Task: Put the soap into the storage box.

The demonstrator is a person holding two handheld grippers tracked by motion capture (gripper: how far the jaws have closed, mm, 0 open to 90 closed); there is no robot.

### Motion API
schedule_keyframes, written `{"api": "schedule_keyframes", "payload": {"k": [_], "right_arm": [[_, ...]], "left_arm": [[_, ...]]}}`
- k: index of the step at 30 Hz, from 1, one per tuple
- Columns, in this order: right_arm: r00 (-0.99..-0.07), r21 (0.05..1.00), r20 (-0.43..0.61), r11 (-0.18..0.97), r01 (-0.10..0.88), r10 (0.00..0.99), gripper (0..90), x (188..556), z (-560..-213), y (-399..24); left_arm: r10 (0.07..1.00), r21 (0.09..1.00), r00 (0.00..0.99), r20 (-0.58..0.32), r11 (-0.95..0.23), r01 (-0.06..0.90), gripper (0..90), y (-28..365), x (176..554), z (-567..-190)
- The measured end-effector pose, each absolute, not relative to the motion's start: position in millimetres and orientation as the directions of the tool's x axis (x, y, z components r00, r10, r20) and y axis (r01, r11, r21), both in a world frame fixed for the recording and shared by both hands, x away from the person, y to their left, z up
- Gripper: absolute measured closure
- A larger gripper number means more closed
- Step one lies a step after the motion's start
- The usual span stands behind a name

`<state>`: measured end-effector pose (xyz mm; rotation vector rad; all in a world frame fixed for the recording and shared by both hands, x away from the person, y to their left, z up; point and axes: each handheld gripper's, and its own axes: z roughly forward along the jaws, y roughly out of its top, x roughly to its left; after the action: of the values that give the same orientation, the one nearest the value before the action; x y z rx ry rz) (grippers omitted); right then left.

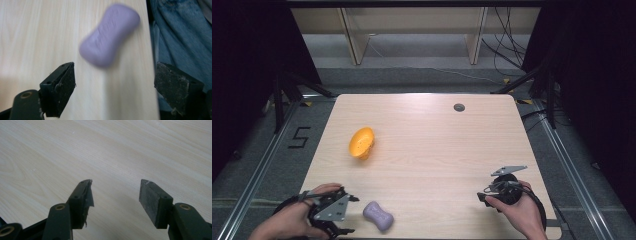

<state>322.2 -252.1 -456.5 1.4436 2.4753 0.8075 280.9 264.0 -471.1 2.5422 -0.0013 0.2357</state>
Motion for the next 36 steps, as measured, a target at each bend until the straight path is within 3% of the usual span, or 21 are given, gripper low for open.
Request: {"api": "schedule_keyframes", "payload": {"k": [5, 14, 19, 36], "right_arm": [[-0.506, 0.540, 0.117, 0.373, 0.754, 0.854, 43.5, 321.7, -456.2, -250.5], [-0.510, 0.534, 0.118, 0.379, 0.756, 0.852, 43.1, 320.2, -454.3, -252.9], [-0.505, 0.532, 0.121, 0.373, 0.760, 0.855, 43.1, 320.0, -454.2, -253.6], [-0.519, 0.532, 0.117, 0.387, 0.753, 0.847, 43.0, 320.8, -455.0, -252.3]], "left_arm": [[0.117, 0.570, 0.978, 0.175, -0.822, -0.004, 17.5, 282.4, 274.0, -477.0], [0.090, 0.557, 0.981, 0.174, -0.830, -0.023, 17.8, 272.3, 278.4, -474.0], [0.038, 0.519, 0.987, 0.157, -0.854, -0.050, 18.1, 259.2, 285.3, -469.0], [-0.232, 0.385, 0.958, 0.167, -0.879, -0.281, 20.6, 194.2, 312.4, -452.2]]}}
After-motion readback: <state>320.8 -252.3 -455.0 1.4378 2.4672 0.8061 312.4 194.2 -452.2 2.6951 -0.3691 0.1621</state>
